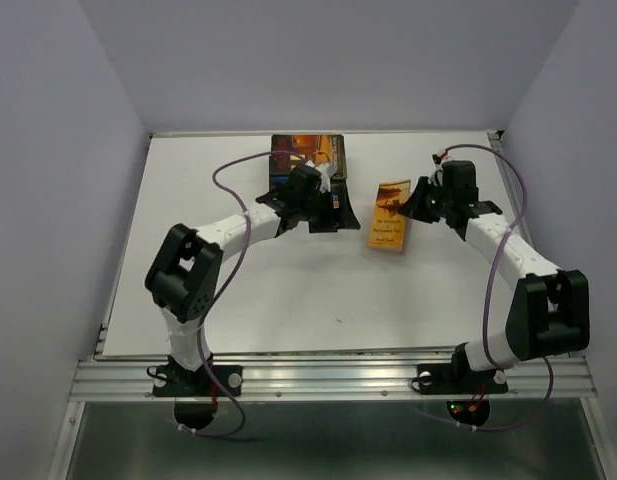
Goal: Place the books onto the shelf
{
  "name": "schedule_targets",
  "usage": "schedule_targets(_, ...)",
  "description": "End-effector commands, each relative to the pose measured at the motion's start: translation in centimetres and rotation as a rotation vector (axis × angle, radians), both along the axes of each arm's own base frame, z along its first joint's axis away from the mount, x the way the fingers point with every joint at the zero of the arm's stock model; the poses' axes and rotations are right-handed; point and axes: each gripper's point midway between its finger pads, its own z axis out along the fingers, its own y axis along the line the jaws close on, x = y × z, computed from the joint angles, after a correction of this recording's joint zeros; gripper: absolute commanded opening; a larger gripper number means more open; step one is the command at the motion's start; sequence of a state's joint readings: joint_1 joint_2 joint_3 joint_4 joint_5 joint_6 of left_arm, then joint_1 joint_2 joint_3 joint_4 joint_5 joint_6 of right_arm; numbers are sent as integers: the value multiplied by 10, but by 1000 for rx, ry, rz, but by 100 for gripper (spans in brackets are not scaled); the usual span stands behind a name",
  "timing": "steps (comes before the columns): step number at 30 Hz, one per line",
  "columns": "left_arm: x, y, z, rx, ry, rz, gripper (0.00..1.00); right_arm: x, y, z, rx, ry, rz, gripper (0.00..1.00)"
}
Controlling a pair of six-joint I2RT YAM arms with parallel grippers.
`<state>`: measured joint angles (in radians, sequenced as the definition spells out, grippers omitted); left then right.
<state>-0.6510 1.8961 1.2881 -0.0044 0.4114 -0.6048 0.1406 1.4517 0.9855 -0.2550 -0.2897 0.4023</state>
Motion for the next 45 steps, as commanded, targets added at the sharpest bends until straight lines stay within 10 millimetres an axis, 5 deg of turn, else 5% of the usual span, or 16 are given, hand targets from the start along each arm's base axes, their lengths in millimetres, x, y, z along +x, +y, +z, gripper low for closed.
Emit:
schedule_targets(1, 6, 26, 94, -75, -197, 22, 84, 35, -7, 85, -78, -272, 19, 1)
schedule_targets(5, 6, 62, 118, -84, -248, 96, 91, 57, -4, 128, -142, -403, 100, 1)
schedule_targets(6, 11, 77, 120, -71, -264, 133, 92, 62, 7, 152, -122, -465, 168, 1)
schedule_targets(9, 11, 106, 126, -41, -295, 203, 99, 81, 24, 161, -131, -525, 297, 1)
schedule_targets(10, 12, 122, 129, -21, -307, 241, 99, 85, 36, 185, -93, -585, 365, 1)
schedule_targets(11, 13, 129, 129, -12, -310, 259, 99, 98, 41, 175, -70, -549, 371, 1)
schedule_targets(13, 13, 143, 132, 2, -321, 290, 99, 102, 60, 201, -19, -612, 492, 1)
schedule_targets(15, 13, 150, 133, 8, -323, 305, 99, 111, 78, 192, 51, -586, 568, 1)
schedule_targets(16, 13, 155, 133, 13, -324, 317, 99, 115, 82, 207, 66, -614, 584, 1)
schedule_targets(25, 9, 171, 132, 24, -321, 348, 99, 167, 146, 161, 125, -556, 610, 6)
schedule_targets(28, 8, 176, 133, 22, -329, 361, 99, 177, 158, 159, 145, -567, 629, 5)
schedule_targets(31, 7, 179, 134, 12, -335, 374, 99, 189, 164, 137, 121, -529, 608, 6)
schedule_targets(39, 4, 186, 132, 9, -321, 395, 99, 222, 164, 115, 49, -526, 491, 40)
schedule_targets(43, 3, 188, 135, 7, -321, 404, 99, 229, 158, 123, 14, -551, 450, 83)
schedule_targets(45, 2, 189, 137, 4, -326, 408, 99, 228, 158, 130, -9, -563, 434, 88)
